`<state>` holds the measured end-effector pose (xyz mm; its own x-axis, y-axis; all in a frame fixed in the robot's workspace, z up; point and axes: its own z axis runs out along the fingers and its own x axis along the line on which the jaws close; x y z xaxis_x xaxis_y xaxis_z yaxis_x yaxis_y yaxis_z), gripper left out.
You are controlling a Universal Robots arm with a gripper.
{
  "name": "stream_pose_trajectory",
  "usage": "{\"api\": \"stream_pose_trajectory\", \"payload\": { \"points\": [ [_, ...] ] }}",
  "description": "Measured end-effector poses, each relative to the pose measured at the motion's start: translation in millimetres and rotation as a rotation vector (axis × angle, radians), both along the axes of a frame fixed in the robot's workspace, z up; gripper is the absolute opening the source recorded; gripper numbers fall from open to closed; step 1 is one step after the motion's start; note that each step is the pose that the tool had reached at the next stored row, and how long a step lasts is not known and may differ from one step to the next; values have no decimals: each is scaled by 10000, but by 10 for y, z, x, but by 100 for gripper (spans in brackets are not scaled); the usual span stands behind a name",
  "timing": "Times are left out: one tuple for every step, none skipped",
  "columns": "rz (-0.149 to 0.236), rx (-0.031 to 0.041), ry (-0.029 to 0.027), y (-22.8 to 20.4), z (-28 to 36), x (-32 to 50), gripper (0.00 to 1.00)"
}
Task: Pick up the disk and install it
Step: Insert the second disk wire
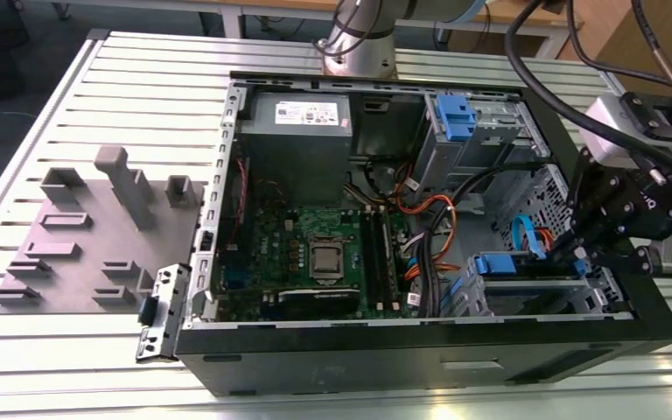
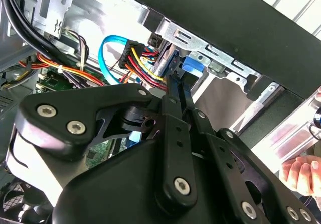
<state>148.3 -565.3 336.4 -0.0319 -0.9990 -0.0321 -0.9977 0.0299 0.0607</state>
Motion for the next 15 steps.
{"api": "stream_pose_trajectory", "payload": {
  "points": [
    [0, 2, 0, -2, -2, 0, 16],
    [1, 3, 0, -4, -3, 0, 16],
    [1, 2, 0, -5, -3, 0, 16],
    [1, 0, 0, -5, -5, 0, 16],
    [0, 1, 0, -5, -7, -2, 16],
    [0, 0, 0, -6, -9, -2, 16],
    [1, 0, 0, -6, -10, -3, 16],
    [1, 0, 0, -6, -10, -3, 16],
    [0, 1, 0, -6, -12, -3, 16],
    [0, 2, 0, -6, -15, -4, 16],
    [1, 4, 0, -6, -18, -5, 16],
    [0, 2, 0, -6, -20, -6, 16],
    [1, 1, 0, -6, -21, -7, 16],
    [1, -1, 0, -6, -21, -7, 16],
    [0, 2, 0, -6, -25, -8, 16]
  ]
}}
